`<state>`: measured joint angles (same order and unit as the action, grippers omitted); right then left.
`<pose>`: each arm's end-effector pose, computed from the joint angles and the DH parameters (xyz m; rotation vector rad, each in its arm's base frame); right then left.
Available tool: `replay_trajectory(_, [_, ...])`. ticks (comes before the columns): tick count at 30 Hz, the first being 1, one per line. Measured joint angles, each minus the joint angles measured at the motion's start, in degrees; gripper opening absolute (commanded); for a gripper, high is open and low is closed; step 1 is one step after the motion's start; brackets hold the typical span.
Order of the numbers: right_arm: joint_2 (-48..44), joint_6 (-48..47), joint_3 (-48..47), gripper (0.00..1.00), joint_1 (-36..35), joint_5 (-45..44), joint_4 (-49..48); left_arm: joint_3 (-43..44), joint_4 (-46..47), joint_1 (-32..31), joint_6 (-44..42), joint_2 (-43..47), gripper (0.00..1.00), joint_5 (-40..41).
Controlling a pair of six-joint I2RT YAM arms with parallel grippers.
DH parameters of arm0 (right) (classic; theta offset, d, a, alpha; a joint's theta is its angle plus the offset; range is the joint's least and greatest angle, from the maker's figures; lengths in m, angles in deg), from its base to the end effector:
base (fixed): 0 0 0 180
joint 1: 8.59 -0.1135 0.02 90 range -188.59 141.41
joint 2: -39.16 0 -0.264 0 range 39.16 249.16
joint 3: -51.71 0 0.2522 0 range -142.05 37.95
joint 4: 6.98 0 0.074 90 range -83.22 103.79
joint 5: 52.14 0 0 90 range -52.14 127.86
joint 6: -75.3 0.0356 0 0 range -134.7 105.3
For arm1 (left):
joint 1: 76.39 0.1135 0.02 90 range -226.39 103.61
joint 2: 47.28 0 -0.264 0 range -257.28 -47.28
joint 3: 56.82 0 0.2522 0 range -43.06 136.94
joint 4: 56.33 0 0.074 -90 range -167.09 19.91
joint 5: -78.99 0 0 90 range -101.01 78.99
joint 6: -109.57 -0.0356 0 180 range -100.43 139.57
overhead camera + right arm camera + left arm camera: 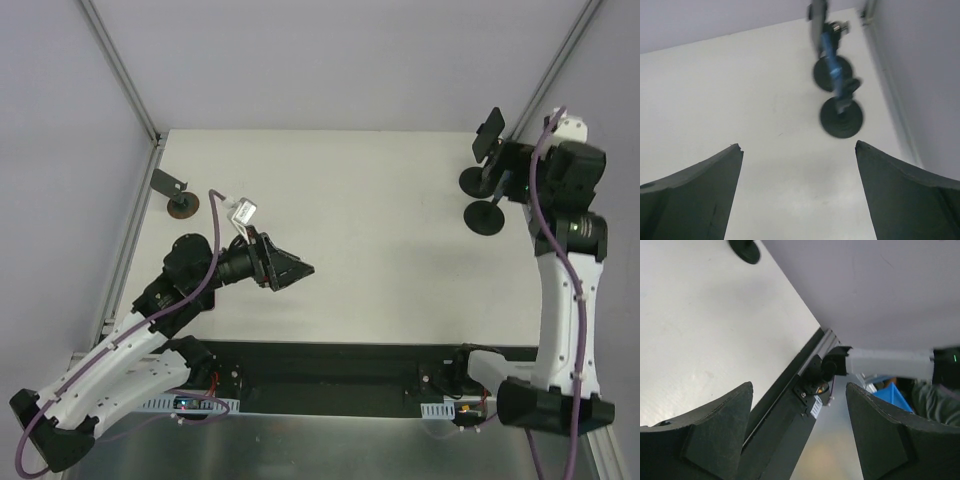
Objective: Place the phone on the phone stand
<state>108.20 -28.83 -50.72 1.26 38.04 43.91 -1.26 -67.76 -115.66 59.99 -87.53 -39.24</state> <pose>0.2371 -0.0411 0.4659 -0.0726 1.8847 -0.2844 0.1185 -0.1187 0.3578 0.4265 1.6509 -1.4469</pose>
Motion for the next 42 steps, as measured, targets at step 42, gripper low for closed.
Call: replay_trajectory(42, [-12.28, 8.59, 34.34, 0.97, -41.66, 17.55, -15.47, 30.01, -4.63, 61.07, -26.56, -58.80, 0.75, 13.25])
